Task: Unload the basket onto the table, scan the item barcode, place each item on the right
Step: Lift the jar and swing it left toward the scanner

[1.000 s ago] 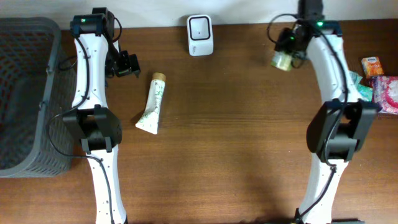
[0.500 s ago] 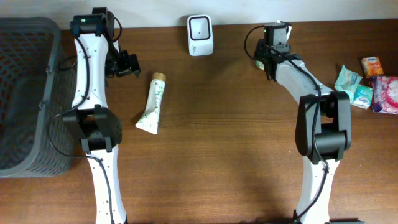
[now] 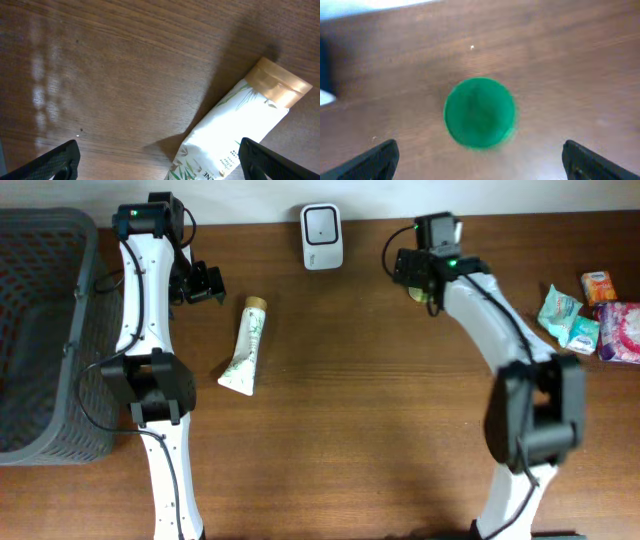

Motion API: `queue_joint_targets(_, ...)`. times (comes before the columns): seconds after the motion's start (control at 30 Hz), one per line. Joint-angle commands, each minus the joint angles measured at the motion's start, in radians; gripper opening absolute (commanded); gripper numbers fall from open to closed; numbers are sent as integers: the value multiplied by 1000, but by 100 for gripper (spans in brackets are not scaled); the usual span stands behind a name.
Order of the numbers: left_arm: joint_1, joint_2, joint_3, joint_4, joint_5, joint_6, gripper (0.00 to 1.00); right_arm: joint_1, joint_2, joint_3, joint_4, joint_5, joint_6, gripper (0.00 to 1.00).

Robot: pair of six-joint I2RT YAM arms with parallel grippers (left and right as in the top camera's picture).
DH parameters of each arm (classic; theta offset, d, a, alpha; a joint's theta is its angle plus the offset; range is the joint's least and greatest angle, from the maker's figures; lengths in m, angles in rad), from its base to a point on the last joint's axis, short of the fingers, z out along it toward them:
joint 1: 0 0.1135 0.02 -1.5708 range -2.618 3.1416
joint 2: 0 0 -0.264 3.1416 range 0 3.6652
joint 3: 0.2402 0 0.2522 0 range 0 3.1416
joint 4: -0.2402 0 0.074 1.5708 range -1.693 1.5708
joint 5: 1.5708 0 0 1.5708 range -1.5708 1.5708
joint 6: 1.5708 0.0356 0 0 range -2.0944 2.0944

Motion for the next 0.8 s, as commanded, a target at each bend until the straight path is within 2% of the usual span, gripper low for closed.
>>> queue_joint_targets(0.0,-1,-39,0,-3,-6,-2,99,-2,-169,40,-111,-58,-23,99)
queue_joint_targets(0.1,-1,-40,0,-3,-7,-2,99,-2,-229,42,-140,-101,-40,99)
queue_joint_targets(0.23,-1,-39,0,-3,-7,-2,99,-2,-153,37,-128,-101,-473,99)
queue_joint_targets(0.37,-1,-39,0,-3,-6,-2,99,-8,-42,37,-109,-171,-615,99)
queue_joint_targets(0.43,-1,-39,0,-3,-6,-2,99,-41,-3,37,-69,-256,-614,99)
queue_joint_targets(0.57,-1,-39,0,-3,-6,-2,99,-150,7,37,-21,-554,-613,99)
queue_joint_targets(0.77,-1,-39,0,-3,-6,-2,99,-203,140,37,99,-594,-610,99)
